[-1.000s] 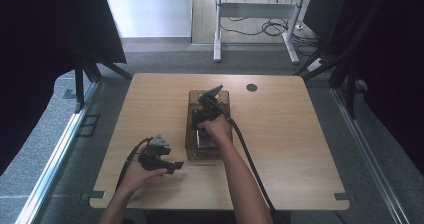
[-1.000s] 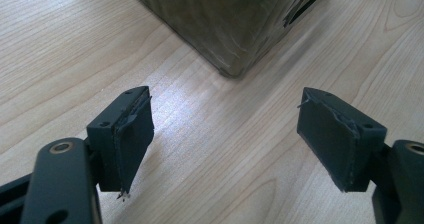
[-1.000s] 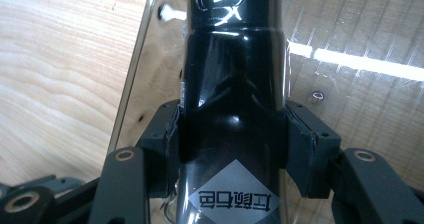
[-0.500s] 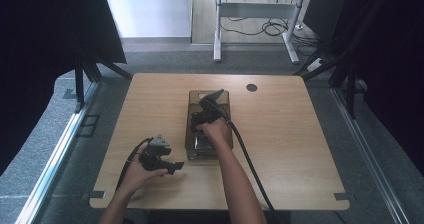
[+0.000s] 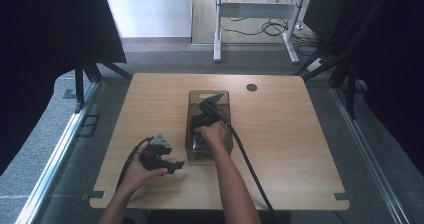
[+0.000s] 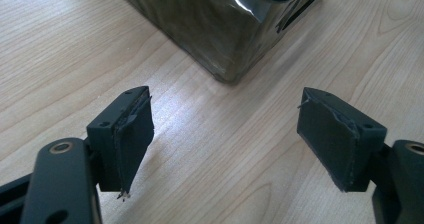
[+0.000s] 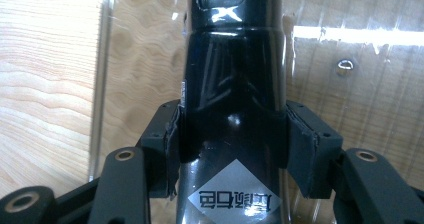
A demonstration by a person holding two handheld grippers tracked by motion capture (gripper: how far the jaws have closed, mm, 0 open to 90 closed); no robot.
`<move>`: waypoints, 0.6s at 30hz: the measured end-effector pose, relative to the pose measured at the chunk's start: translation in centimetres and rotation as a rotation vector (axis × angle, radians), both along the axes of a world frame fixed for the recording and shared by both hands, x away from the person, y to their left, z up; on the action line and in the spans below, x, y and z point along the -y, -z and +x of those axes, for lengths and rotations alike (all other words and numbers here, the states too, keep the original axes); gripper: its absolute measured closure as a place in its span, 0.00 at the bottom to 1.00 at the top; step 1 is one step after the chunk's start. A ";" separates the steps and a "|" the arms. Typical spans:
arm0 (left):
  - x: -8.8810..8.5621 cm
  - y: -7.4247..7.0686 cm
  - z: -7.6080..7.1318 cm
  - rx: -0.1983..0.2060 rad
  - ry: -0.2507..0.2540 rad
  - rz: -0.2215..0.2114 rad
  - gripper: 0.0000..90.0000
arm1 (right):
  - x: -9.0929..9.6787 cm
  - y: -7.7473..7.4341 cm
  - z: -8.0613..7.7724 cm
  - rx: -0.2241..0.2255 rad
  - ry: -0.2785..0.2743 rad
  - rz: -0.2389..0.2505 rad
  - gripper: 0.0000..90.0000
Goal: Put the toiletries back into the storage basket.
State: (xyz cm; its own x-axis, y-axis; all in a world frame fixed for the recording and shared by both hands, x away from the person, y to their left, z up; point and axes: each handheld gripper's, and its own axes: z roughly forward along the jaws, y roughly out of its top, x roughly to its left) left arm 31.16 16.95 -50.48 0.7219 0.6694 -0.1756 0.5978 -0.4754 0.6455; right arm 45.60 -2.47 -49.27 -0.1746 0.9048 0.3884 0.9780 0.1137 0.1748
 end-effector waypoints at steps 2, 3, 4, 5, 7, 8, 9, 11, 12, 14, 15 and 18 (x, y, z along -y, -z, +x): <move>0.0 0.0 0.0 0.000 0.002 0.002 0.25 | 0.1 0.1 -0.1 -0.004 0.010 0.004 0.50; 0.0 0.0 0.0 0.000 0.002 0.001 0.25 | 0.2 0.1 -0.1 -0.007 0.010 0.007 0.50; 0.0 0.0 0.1 0.000 0.002 0.001 0.25 | 0.2 0.2 -0.1 -0.007 0.011 0.009 0.50; 0.1 0.0 0.1 0.000 0.002 0.001 0.25 | 0.2 0.2 -0.1 -0.006 0.012 0.011 0.50; 0.1 0.0 0.1 0.000 0.006 0.003 0.25 | 0.2 0.4 -0.2 -0.009 0.017 0.013 0.49; 0.1 0.0 0.1 0.000 0.006 0.002 0.25 | 0.2 0.4 -0.2 -0.008 0.018 0.008 0.49; 0.1 0.0 0.1 0.000 0.007 0.004 0.25 | 0.2 0.5 -0.2 -0.009 0.017 0.006 0.49; 0.1 0.0 0.1 0.001 0.007 0.006 0.25 | 0.1 0.6 -0.3 -0.019 0.017 0.007 0.49; 0.1 0.0 0.1 0.001 0.006 0.006 0.25 | 0.1 0.7 -0.3 -0.023 0.016 0.006 0.49; 0.1 0.0 0.1 0.001 0.005 0.005 0.25 | 0.0 0.8 -0.3 -0.032 0.012 -0.006 0.49; 0.1 0.0 0.1 0.001 0.005 0.006 0.25 | -0.1 0.9 -0.3 -0.040 0.011 -0.010 0.49; 0.1 0.0 0.2 0.001 0.005 0.007 0.25 | -0.1 0.9 -0.4 -0.051 0.007 -0.013 0.46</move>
